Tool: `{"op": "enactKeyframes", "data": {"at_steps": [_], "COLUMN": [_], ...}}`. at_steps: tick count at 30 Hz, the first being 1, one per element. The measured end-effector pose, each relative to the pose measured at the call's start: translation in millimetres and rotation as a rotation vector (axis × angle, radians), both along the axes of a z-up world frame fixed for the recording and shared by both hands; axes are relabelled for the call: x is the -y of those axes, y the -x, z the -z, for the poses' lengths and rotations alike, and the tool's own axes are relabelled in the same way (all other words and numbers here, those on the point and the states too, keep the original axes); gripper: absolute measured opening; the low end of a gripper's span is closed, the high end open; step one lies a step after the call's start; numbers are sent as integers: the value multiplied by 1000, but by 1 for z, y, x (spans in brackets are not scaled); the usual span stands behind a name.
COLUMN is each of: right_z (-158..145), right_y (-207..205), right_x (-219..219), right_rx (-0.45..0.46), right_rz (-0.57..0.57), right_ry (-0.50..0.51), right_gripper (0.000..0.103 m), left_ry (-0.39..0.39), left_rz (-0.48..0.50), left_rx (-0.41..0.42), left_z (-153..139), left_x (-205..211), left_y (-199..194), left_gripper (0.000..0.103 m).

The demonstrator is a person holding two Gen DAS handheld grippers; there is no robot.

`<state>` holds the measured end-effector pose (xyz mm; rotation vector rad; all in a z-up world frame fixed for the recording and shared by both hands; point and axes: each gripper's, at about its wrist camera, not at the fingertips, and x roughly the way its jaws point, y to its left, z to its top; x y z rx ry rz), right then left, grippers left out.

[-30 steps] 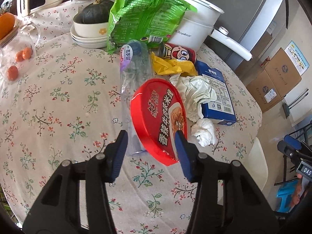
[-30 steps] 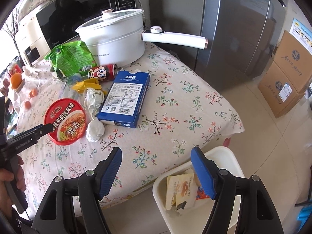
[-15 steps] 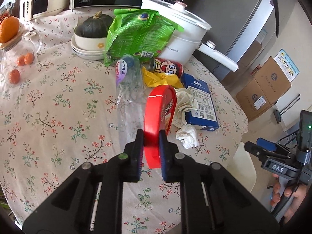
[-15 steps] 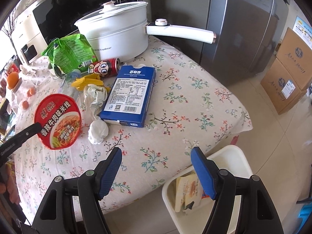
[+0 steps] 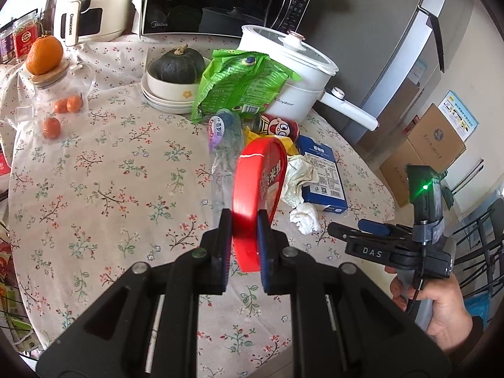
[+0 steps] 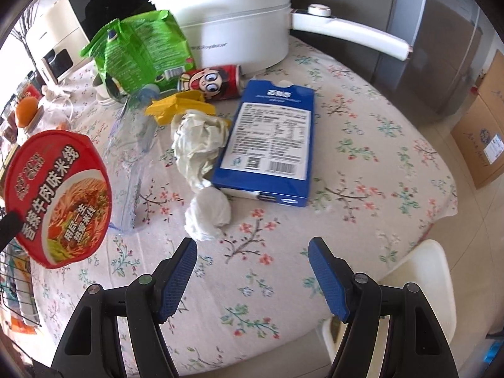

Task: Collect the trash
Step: 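Grasp the red noodle cup lid with left tool while right tool grasps white tissue ball, then carry the red lid and tissue ball over the bin and open the left tool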

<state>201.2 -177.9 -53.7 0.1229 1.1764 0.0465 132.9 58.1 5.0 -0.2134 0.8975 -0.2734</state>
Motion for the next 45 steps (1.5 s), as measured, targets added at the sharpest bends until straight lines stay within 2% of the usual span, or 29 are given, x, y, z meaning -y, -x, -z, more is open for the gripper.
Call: {"op": "enactKeyframes", "data": {"at_steps": [5, 8, 11, 13, 15, 16, 23, 31, 45], "right_z": [11, 19, 24, 27, 31, 31, 4, -33, -70], "right_y": [-16, -23, -28, -30, -31, -31, -16, 9, 67], "right_x": [-15, -22, -27, -31, -33, -34, -35, -9, 57], "right_rx": [-5, -8, -16, -19, -31, -37, 28, 80, 160], "right_rz": [-24, -49, -74, -93, -118, -127, -155, -135, -76], "right_ry": [-15, -41, -51, -50, -51, -52, -48, -81, -95], "right_gripper": [71, 62, 51, 35, 23, 20, 16, 16, 16], "left_ry": [5, 10, 9, 10, 11, 12, 22, 78, 111], "left_rz": [-14, -16, -16, -17, -19, -20, -8, 30, 185], "left_rx": [8, 7, 8, 8, 7, 7, 22, 31, 30], "left_z": [-2, -2, -3, -2, -2, -3, -7, -13, -15], "left_x": [-8, -10, -12, -12, -12, -12, -8, 3, 65], "left_y": [1, 2, 3, 3, 3, 3, 6, 10, 24], "left_gripper": [17, 17, 17, 17, 17, 17, 17, 17, 17]}}
